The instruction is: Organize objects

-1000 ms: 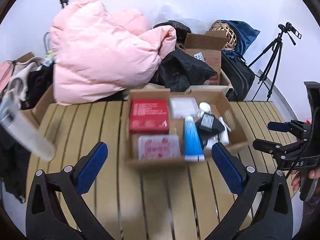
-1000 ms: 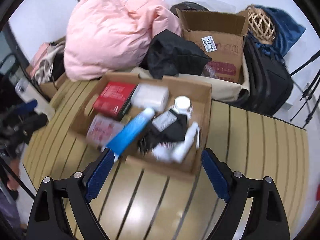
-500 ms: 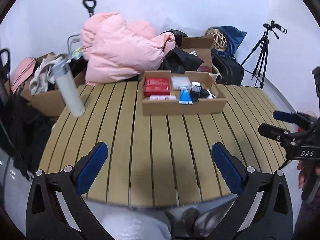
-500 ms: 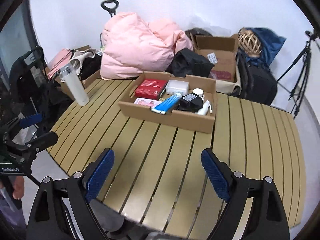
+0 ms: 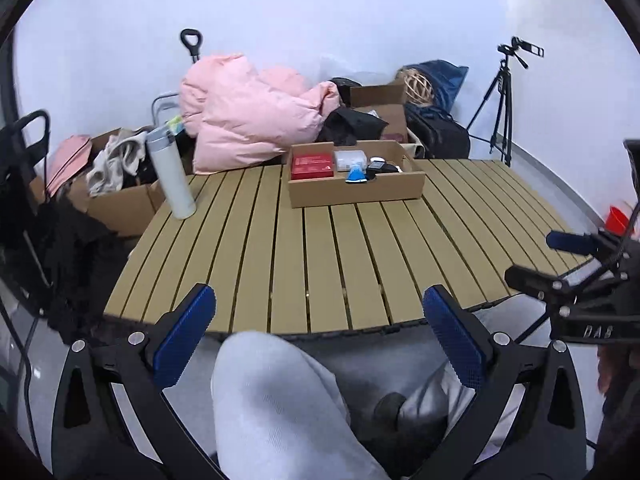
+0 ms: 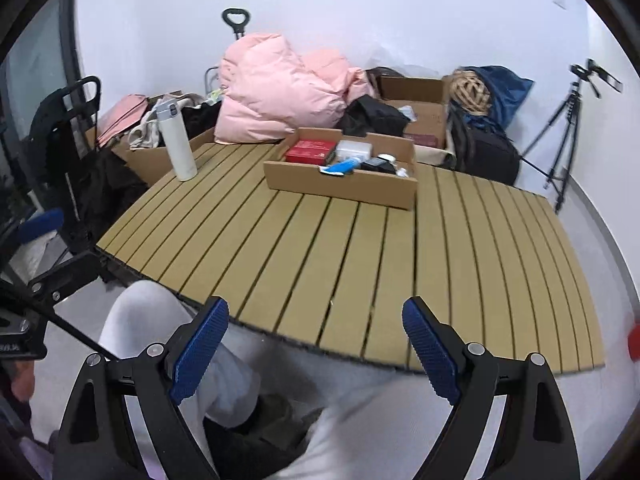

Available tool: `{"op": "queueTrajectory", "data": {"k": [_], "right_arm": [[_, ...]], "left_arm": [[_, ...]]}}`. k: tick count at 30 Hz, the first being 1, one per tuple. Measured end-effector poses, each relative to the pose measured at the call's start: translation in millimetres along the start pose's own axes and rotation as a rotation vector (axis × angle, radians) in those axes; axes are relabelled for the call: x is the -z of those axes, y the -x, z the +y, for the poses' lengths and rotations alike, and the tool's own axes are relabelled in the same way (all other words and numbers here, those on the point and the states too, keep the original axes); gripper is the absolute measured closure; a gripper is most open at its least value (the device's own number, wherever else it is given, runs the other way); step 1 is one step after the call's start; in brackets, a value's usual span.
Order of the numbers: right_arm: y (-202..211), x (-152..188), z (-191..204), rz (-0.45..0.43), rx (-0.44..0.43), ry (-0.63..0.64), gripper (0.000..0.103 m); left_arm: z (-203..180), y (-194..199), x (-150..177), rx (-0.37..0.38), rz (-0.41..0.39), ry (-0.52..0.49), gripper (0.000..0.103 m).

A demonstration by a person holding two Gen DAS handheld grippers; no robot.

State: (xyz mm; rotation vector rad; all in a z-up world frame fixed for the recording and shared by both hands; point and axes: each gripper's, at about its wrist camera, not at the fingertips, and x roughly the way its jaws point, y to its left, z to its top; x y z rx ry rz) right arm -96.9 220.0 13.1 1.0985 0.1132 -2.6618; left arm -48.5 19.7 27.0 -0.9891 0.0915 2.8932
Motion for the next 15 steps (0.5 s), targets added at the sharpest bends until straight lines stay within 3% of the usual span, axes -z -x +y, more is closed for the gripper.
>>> {"op": "queueTrajectory", "data": {"k": [7,15], "right_arm": [[16.0,5.1,11.7,-0.023,0.027,0.014,0.012],[15.5,9.1,13.5,-0.017,0.018,0.018,0.012]], "left_arm": [[4.9,6.1,4.0,0.007,0.025,0.041,0.0],[8.0,-6.2,8.8,0.007,0.107,0.069,0.0]]}}
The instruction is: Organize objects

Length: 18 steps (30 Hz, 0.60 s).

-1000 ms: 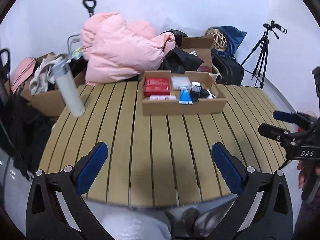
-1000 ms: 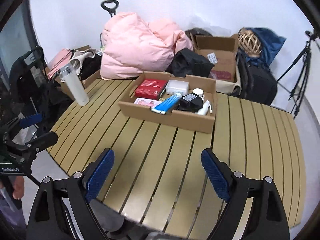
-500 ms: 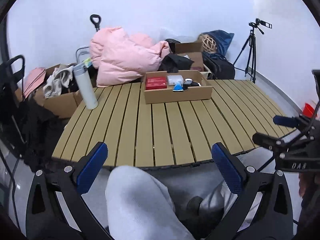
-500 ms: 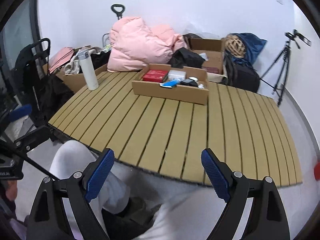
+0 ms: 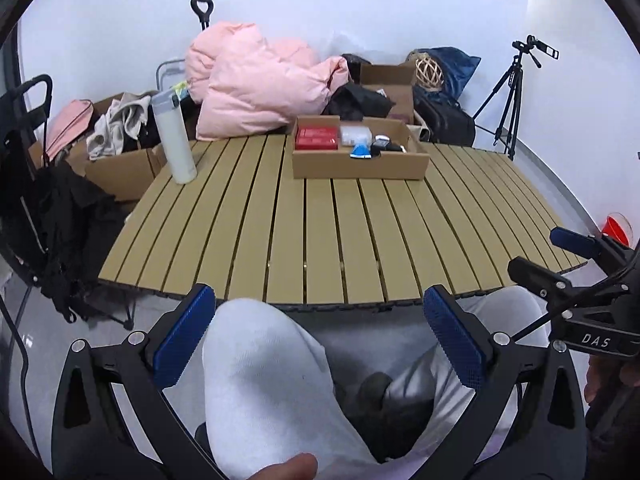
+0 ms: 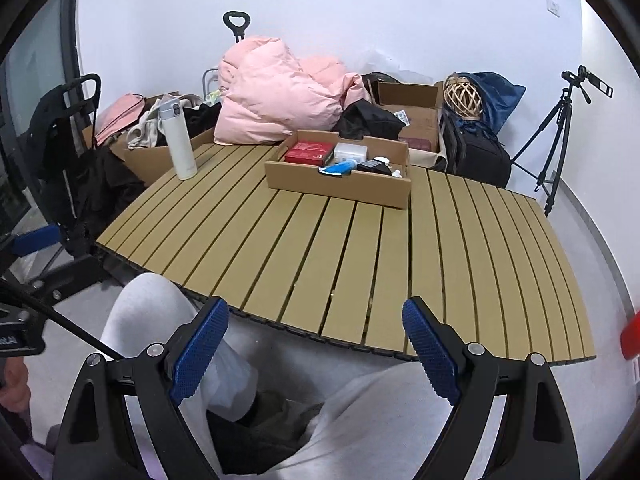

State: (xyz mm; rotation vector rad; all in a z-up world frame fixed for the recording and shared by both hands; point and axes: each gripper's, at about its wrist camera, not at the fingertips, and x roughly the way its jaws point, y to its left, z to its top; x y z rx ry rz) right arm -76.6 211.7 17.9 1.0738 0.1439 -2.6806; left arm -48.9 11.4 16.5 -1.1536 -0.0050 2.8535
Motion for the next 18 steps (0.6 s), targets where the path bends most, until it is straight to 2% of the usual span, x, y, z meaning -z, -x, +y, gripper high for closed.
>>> {"op": "queueTrajectory", "data": {"k": [18], "right_arm": [[-1.6,2.8,-3.0,-0.002,0.004,-0.007,0.012]], "left_arm": [[-3.6,-1.7,1.4,-0.008,0.006,-0.027,0.0]]}}
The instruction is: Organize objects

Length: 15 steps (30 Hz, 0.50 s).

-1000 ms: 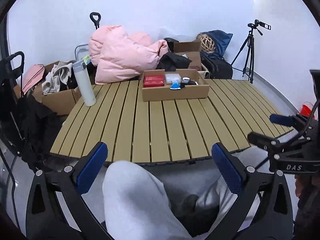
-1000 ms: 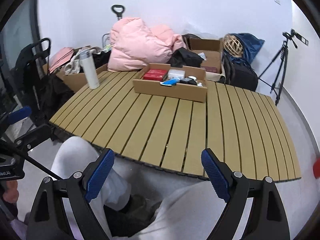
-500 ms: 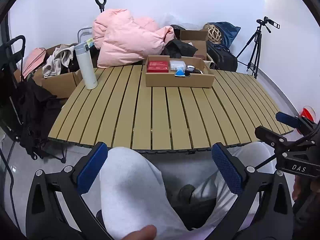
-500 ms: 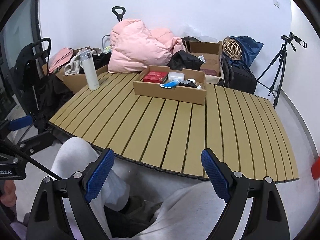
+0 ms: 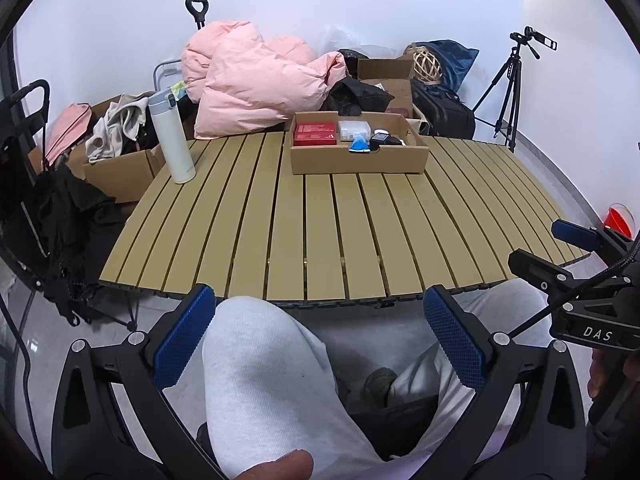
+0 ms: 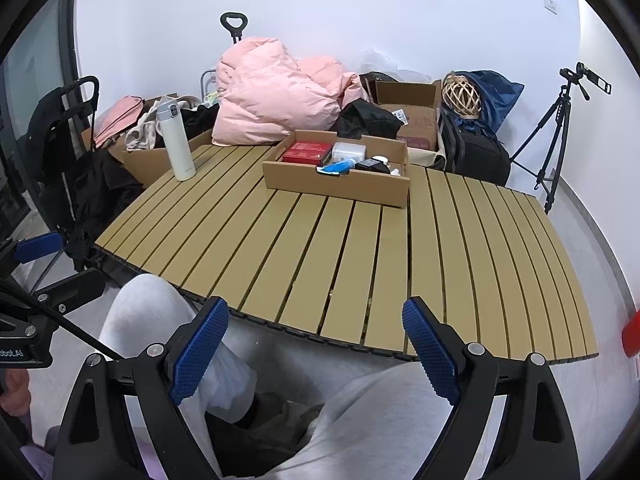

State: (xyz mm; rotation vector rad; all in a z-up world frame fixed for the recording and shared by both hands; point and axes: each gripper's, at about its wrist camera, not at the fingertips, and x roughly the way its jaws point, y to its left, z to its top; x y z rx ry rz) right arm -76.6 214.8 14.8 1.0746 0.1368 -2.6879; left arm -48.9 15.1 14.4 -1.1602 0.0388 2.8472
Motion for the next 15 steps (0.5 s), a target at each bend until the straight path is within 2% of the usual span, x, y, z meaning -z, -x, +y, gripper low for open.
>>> {"op": "queueTrajectory", "data": {"k": [15], "right_arm": [[3.8,0.2,-4.0,-0.015,0.008,-0.012,0.012]], "left_arm": [[-3.4,-2.1,-0.9,-0.001,0.006,-0.013,0.0]]}}
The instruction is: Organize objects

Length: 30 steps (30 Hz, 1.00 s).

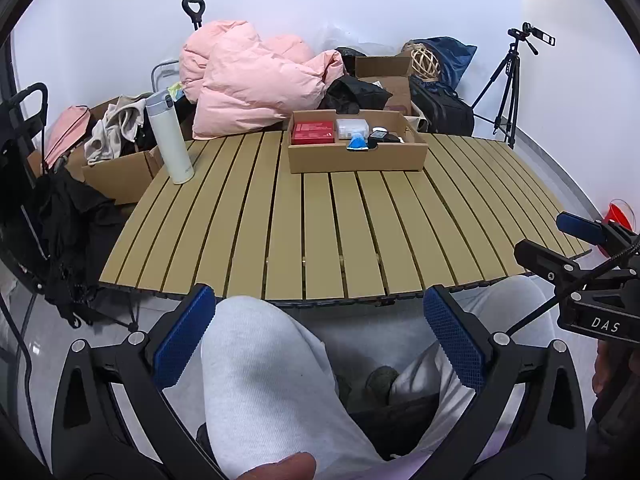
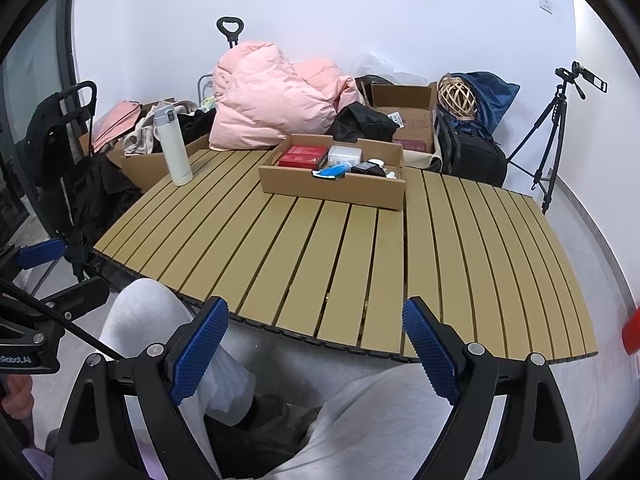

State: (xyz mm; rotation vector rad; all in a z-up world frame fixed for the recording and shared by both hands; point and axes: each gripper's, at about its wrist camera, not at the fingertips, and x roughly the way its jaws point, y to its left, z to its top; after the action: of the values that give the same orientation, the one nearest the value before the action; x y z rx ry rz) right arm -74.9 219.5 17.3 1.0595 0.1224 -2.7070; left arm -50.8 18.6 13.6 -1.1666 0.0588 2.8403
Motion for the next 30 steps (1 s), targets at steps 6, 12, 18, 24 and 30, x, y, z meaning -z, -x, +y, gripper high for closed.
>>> {"op": "queueTrajectory", "data": {"k": [6,12,18,24,30], "right_arm": [[-0.4,-0.2,-0.4,-0.002,0.007,-0.006,0.012],[-2.4,0.4,0.2,0.007,0.009,-0.004,0.012],[-2.2,-0.3,-0.3,0.005,0.01,-0.004,0.012],[-2.7,0.3,-0.5,0.007,0.013,-0.008,0.012],[-5.4,1.7,-0.8,0.016,0.014,-0.008,0.012]], "left_arm": [[0.1,-0.1,-0.1,0.0,0.002,-0.001,0.0],[0.5,-0.5,-1.1,0.0,0.003,0.0,0.0],[0.7,-1.5,-0.4,-0.002,0.007,0.001,0.0],[1.5,-3.2,1.6,0.0,0.015,0.004,0.0],[2.6,-5.5,1.7,0.002,0.025,0.003,0.0]]}}
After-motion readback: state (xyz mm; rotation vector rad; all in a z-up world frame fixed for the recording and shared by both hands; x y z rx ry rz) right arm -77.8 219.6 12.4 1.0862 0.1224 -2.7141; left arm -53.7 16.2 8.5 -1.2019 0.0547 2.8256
